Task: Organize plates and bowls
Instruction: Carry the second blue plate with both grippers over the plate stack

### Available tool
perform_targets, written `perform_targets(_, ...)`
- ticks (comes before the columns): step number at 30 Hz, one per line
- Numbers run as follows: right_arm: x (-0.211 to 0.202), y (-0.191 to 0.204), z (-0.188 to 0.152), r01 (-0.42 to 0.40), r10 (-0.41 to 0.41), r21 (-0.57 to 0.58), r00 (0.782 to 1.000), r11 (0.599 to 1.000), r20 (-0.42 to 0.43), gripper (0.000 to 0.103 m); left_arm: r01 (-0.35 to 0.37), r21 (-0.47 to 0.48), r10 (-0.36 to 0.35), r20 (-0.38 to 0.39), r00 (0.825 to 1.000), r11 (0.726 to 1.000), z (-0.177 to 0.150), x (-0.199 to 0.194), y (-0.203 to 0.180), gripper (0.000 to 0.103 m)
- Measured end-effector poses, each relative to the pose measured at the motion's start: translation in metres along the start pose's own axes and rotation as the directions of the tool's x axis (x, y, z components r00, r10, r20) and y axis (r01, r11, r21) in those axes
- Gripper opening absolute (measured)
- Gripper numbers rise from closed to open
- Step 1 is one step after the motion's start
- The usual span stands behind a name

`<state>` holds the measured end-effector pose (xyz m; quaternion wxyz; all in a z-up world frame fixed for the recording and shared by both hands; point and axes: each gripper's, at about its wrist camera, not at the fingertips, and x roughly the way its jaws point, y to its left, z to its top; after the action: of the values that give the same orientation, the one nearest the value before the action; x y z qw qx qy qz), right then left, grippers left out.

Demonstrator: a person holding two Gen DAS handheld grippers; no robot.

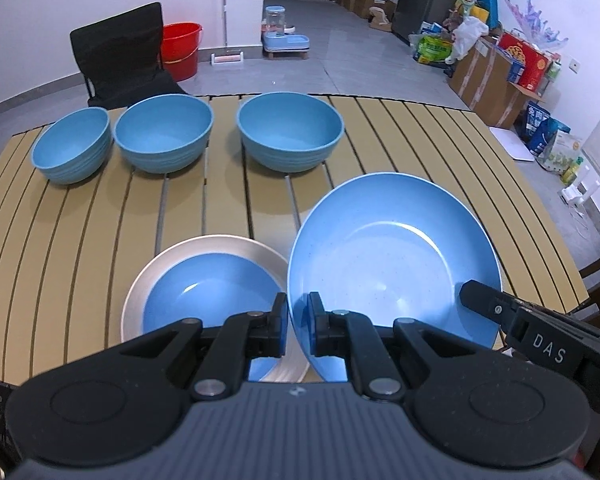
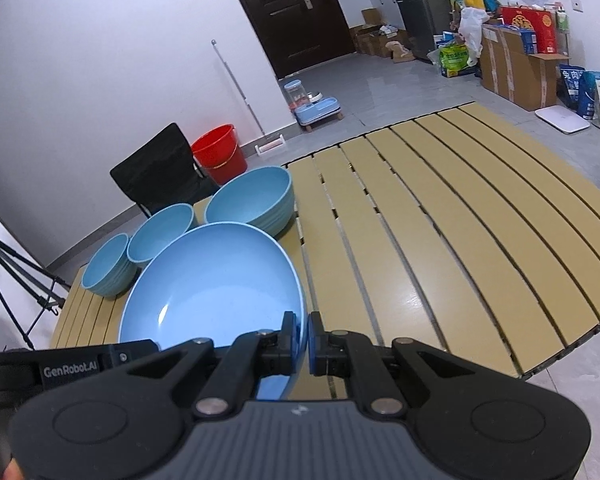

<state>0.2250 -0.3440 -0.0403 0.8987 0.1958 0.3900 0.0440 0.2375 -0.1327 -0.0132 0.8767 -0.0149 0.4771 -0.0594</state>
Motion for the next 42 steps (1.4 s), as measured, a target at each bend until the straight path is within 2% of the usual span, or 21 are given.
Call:
perform_targets(23, 0.043, 0.063, -0.010, -0.056, 0.049, -0.080, 0.995, 0.995, -0.087, 0.005, -0.058, -0.093, 0.055, -0.027, 0.998, 0.994, -0.005, 0.012, 0.068, 0.010)
perform_targets(42, 0.090, 0.094, -0.024, -0.037, 0.013, -0.126, 0.982, 0.991, -0.187, 0.006, -0.075, -0.117, 0.065, -0.087, 0.994, 0.990, -0.013, 0.053, 0.108, 0.010)
